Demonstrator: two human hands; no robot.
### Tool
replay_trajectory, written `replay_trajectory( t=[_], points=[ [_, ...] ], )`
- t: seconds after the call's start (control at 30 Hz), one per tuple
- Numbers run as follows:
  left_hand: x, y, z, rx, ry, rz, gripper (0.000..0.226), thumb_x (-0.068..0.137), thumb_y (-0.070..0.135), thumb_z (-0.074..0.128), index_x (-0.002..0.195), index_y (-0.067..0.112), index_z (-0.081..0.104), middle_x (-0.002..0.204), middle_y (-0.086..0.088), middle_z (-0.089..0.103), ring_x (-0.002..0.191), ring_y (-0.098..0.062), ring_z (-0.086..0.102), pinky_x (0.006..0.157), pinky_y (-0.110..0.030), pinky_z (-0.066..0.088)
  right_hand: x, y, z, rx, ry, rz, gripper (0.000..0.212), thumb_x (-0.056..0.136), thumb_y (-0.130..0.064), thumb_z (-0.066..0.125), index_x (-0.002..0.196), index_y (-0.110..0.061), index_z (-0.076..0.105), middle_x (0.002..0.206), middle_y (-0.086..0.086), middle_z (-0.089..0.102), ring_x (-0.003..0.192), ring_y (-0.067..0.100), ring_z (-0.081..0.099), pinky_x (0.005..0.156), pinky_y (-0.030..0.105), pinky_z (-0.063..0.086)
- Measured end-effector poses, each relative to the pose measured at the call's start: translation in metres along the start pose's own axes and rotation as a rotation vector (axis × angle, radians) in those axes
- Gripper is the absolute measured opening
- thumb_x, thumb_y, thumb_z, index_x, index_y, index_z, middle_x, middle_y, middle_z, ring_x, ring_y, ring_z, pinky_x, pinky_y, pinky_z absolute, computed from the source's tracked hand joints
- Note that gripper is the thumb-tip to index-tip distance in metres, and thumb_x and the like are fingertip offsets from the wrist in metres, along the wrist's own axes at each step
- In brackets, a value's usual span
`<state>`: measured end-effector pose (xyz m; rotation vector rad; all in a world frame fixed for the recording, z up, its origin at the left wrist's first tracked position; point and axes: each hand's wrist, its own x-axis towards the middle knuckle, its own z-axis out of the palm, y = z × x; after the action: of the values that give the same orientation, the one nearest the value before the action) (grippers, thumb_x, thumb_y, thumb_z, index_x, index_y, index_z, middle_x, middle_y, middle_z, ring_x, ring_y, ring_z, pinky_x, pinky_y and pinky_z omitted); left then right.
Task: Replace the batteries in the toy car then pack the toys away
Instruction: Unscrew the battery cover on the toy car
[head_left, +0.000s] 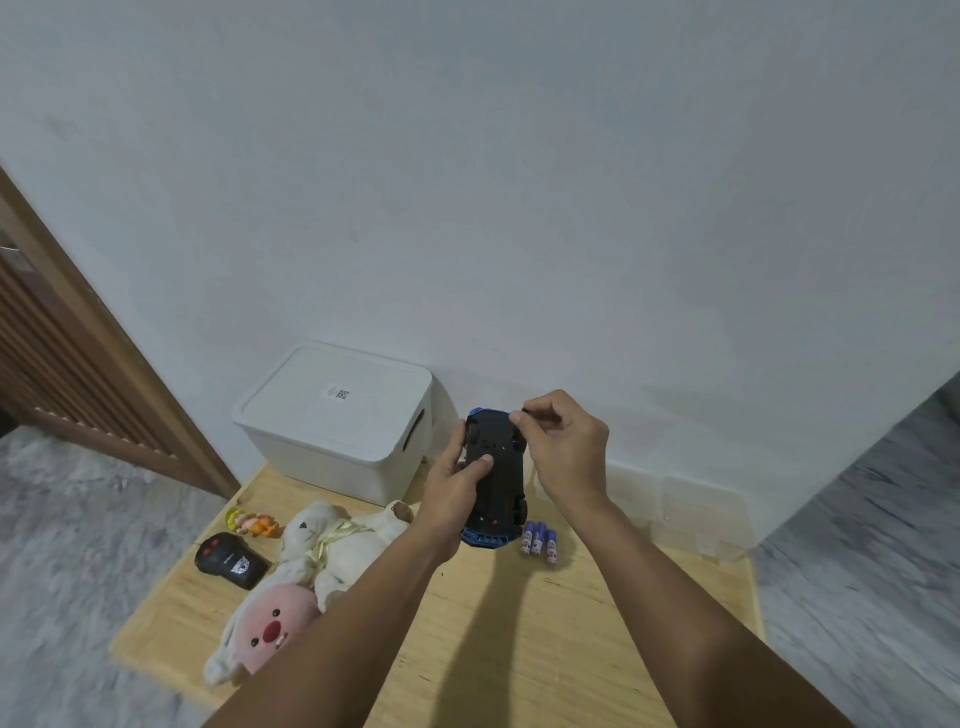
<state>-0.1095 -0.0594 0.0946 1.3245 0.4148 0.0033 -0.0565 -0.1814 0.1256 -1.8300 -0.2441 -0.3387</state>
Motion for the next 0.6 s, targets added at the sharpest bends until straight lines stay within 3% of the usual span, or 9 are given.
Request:
replay_trajectory(
  t=[0.17,0.43,0.6],
  points=[
    [-0.0002,-0.0001,0.0,-0.001,-0.002,-0.018,0.053,0.096,0.016,0.056,0.138,0.045,0.045,0.108,-0.002,0.071,0.097,-0.026,0.07,0.087,-0.047,0.057,0.0009,-0.0005,0.0007,-0.063,-0.048,-0.013,0.011,0.085,-0.006,0.069,0.09,-0.016,0.072,0.079,-0.019,0.066,0.076,-0.007,0.065,0.074,0.011,0.051],
    [-0.0005,0.0002,0.0008,-0.033,0.01,-0.034,0.055,0.095,0.014,0.057,0.141,0.041,0.044,0.101,0.005,0.073,0.092,-0.019,0.071,0.073,-0.035,0.058,-0.0015,0.0001,0.0038,-0.028,0.014,-0.023,0.017,0.078,-0.011,0.077,0.093,-0.017,0.074,0.085,-0.005,0.07,0.078,0.005,0.065,0.074,0.015,0.052],
    [0.0002,0.0014,0.003,-0.037,0.012,-0.055,0.057,0.095,0.015,0.057,0.143,0.041,0.042,0.106,0.0,0.073,0.096,-0.025,0.071,0.085,-0.044,0.058,0.0007,-0.0019,0.003,-0.054,-0.001,-0.014,0.014,0.083,-0.009,0.071,0.096,-0.015,0.073,0.083,-0.013,0.069,0.079,-0.005,0.064,0.074,0.008,0.049]
  ],
)
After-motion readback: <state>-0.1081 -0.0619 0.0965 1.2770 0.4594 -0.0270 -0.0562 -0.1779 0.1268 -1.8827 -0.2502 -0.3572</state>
